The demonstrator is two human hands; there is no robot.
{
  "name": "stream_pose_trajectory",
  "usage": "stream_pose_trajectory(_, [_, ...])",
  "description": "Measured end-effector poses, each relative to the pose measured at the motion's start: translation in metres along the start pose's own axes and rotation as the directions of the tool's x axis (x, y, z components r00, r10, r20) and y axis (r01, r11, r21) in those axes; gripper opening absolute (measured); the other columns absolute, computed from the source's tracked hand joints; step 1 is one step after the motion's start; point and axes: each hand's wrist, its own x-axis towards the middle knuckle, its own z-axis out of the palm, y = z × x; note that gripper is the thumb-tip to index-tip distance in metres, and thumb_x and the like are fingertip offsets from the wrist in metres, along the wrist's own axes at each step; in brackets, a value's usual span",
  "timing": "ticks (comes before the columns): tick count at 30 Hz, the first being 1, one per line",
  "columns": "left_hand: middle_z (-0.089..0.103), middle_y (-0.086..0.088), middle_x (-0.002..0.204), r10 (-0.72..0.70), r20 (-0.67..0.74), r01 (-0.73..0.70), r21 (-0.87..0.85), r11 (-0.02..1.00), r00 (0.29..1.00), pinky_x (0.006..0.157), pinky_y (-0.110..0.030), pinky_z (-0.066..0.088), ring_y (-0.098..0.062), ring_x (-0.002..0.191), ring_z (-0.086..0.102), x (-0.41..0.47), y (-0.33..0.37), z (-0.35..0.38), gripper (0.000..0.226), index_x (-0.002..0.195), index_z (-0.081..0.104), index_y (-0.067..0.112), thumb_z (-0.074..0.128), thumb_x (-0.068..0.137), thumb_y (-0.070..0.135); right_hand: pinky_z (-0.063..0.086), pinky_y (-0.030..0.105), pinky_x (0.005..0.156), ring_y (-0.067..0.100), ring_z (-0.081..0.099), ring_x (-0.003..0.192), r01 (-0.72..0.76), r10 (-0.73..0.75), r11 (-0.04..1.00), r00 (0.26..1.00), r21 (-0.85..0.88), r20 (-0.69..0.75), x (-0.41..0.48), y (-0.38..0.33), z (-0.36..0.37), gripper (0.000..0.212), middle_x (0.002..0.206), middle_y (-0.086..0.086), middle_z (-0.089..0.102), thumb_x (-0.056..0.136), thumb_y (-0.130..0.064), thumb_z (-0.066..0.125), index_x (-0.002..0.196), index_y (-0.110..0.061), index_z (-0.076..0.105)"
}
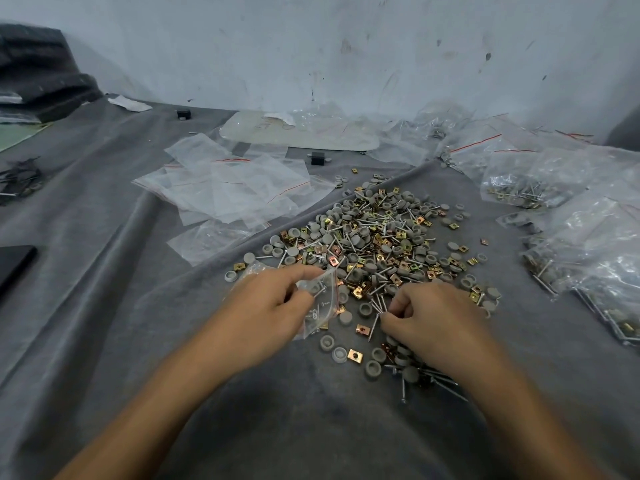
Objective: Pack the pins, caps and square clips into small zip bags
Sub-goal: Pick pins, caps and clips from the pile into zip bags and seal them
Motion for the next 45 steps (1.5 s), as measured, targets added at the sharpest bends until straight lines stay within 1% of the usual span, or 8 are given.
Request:
stream_pose_trajectory(5, [0.07,0.001,0.066,-0.003,0.0,0.003,-0.012,1.0,1.0,0.065,-0.042,0.056,-0.002,0.054,0.061,0.001,0.001,0.0,0.047,0.127,0.063,0.043,0.04,0.086,0.038,0.053,0.034,0.064,0.004,0.056,0.068,-0.002,0.004,0.999,0.999,0.035,-0.05,0.001,0.001,0.002,0.017,0.07,-0.011,0.063,0.091,-0.04,0.059,0.077,-0.032,0.06])
stream_pose_trajectory(11, [0.07,-0.003,0.067,-0.001,-0.002,0.001,-0.025,1.0,1.0,0.066,-0.041,0.056,0.001,0.056,0.063,0.0,0.002,-0.001,0.05,0.132,0.061,0.039,0.039,0.086,0.036,0.046,0.023,0.055,0.002,0.061,0.065,0.048,0.025,0.926,0.982,0.374,-0.188,0.0,-0.002,-0.001,0.012,0.069,-0.017,0.065,0.087,-0.037,0.067,0.077,-0.033,0.061])
stream_pose_trajectory(20, [0.07,0.004,0.066,0.013,-0.005,-0.013,0.0,1.0,1.0,0.066,-0.039,0.056,-0.005,0.057,0.062,0.0,0.005,-0.002,0.05,0.131,0.063,0.038,0.04,0.086,0.038,0.044,0.008,0.057,-0.001,0.064,0.068,0.296,-0.208,0.763,0.954,0.574,-0.216,-0.012,-0.027,0.01,0.013,0.076,-0.02,0.068,0.085,-0.022,0.077,0.081,-0.032,0.07])
stream_pose_trajectory(25, [0.07,0.003,0.065,0.033,0.011,-0.033,-0.001,0.999,0.999,0.065,-0.043,0.056,-0.01,0.059,0.064,0.0,0.006,-0.003,0.044,0.124,0.064,0.042,0.041,0.087,0.036,0.052,0.013,0.067,0.0,0.069,0.08,0.352,-0.28,0.689,0.935,0.634,-0.216,-0.013,-0.033,0.019,0.016,0.086,-0.022,0.072,0.089,-0.02,0.075,0.096,-0.034,0.073])
stream_pose_trajectory(29, [0.07,0.003,0.065,0.043,0.008,-0.043,-0.017,0.999,0.999,0.064,-0.044,0.056,-0.011,0.059,0.064,0.0,0.004,-0.002,0.041,0.121,0.065,0.045,0.041,0.088,0.037,0.06,0.032,0.076,0.006,0.073,0.087,0.339,-0.276,0.628,0.939,0.701,-0.207,-0.01,-0.029,0.017,0.021,0.098,-0.019,0.075,0.095,-0.021,0.069,0.109,-0.036,0.069])
stream_pose_trajectory(35, [0.07,0.005,0.063,0.024,-0.096,-0.03,-0.061,0.998,0.995,0.064,-0.039,0.057,-0.007,0.053,0.061,0.001,0.002,-0.006,0.032,0.105,0.065,0.052,0.041,0.084,0.047,0.05,0.015,0.064,0.003,0.067,0.08,0.306,-0.151,0.744,0.943,0.594,-0.296,-0.001,-0.005,0.003,0.016,0.089,-0.021,0.071,0.094,-0.025,0.068,0.096,-0.04,0.071])
stream_pose_trajectory(41, [0.056,0.013,0.047,-0.205,-0.469,-0.02,-0.431,0.902,0.859,0.038,-0.014,0.032,0.0,0.04,0.038,0.009,0.006,-0.023,0.04,0.085,0.08,0.028,0.046,0.089,0.007,0.041,0.006,0.068,-0.008,0.058,0.09,0.298,-0.218,0.867,0.947,0.399,-0.235,0.0,-0.004,0.003,0.012,0.09,-0.028,0.065,0.095,-0.028,0.066,0.098,-0.039,0.07])
stream_pose_trajectory(45, [0.051,0.008,0.048,-0.204,-0.492,-0.038,-0.438,0.898,0.846,0.039,-0.014,0.033,-0.001,0.041,0.039,0.01,0.004,-0.03,0.038,0.086,0.08,0.024,0.047,0.089,0.005,0.04,0.017,0.079,0.001,0.05,0.095,0.315,-0.293,0.922,0.948,0.226,-0.125,0.0,-0.004,0.004,0.006,0.09,-0.023,0.059,0.094,-0.034,0.066,0.096,-0.035,0.072])
